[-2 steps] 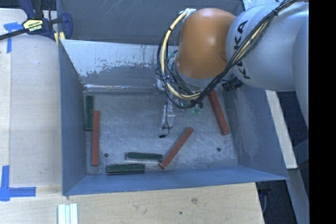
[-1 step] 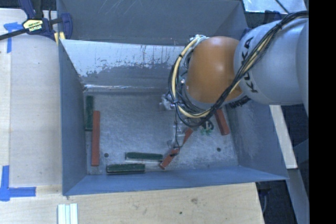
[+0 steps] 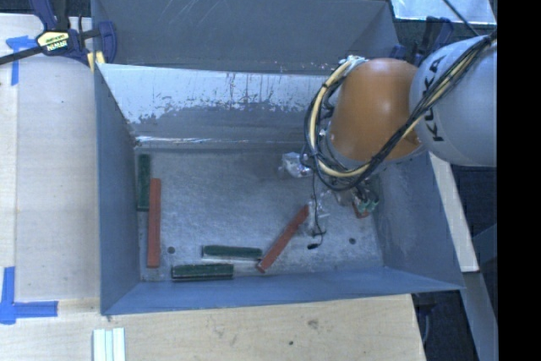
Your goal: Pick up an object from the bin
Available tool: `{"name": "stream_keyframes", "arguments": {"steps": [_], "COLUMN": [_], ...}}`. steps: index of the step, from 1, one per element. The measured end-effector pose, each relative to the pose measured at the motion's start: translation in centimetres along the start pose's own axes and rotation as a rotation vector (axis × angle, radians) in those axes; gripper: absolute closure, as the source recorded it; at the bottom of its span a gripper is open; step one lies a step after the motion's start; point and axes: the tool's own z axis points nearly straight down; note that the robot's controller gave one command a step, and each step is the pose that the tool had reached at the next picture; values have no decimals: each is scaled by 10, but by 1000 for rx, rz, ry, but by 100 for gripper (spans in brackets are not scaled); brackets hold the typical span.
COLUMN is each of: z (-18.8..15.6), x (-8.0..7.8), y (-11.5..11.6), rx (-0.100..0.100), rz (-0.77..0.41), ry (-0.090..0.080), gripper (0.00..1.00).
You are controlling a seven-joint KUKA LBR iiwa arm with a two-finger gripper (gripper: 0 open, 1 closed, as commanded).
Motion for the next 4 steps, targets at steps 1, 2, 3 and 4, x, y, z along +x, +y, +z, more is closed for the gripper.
{"name": "stream_keyframes", "arguments": {"steps": [1, 2, 3, 4], "z": [-2, 24, 24, -85], "x": [-25, 31, 31, 40], "y": [-31, 8, 8, 34], "rx": [5, 0, 0, 1], "rz": [-200, -444, -443, -451], "ry": [-3, -3, -3, -2], "gripper": [0, 100, 100, 100]}}
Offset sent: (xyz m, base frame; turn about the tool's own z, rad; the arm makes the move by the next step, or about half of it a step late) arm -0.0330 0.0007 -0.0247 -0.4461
